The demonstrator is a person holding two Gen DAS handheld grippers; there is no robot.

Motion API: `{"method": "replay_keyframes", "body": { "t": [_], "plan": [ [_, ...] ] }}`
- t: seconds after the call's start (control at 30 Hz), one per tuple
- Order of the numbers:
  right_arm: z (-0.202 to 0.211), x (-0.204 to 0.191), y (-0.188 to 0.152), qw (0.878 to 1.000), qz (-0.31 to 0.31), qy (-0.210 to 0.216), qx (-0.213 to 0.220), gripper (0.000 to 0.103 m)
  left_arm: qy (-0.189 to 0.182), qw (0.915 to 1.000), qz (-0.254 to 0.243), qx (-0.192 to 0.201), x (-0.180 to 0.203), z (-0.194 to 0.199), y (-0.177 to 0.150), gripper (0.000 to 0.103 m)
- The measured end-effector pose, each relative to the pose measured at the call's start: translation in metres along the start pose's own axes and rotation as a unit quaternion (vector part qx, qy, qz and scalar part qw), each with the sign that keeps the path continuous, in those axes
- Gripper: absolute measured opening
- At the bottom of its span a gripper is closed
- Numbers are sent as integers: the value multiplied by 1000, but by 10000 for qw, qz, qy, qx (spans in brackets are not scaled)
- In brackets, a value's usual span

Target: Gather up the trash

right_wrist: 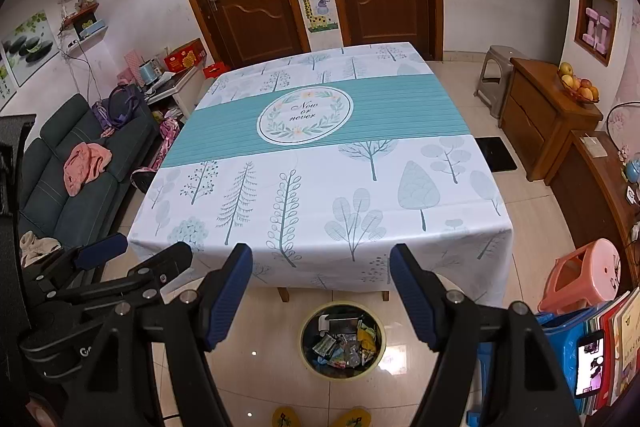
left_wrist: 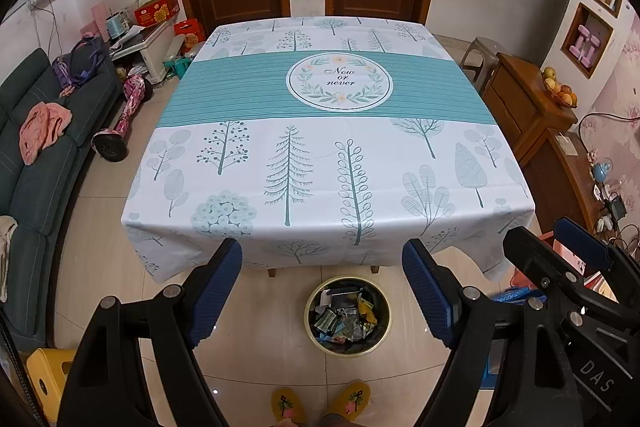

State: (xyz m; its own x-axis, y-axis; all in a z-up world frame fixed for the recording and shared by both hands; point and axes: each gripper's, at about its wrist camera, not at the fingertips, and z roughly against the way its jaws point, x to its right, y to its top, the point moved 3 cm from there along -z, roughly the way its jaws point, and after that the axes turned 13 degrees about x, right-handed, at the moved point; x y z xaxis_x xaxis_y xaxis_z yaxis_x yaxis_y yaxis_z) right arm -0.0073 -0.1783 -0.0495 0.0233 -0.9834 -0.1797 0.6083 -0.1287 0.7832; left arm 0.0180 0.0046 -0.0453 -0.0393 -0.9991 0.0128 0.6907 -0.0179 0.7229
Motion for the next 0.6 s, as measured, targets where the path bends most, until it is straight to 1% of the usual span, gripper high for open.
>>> {"method": "replay_keyframes", "body": {
  "t": [0.6],
  "plan": [
    [1, -1, -2, 10000, -3, -4, 9, 72, 0, 10000, 0, -4, 0, 1, 0, 81]
  ]
}}
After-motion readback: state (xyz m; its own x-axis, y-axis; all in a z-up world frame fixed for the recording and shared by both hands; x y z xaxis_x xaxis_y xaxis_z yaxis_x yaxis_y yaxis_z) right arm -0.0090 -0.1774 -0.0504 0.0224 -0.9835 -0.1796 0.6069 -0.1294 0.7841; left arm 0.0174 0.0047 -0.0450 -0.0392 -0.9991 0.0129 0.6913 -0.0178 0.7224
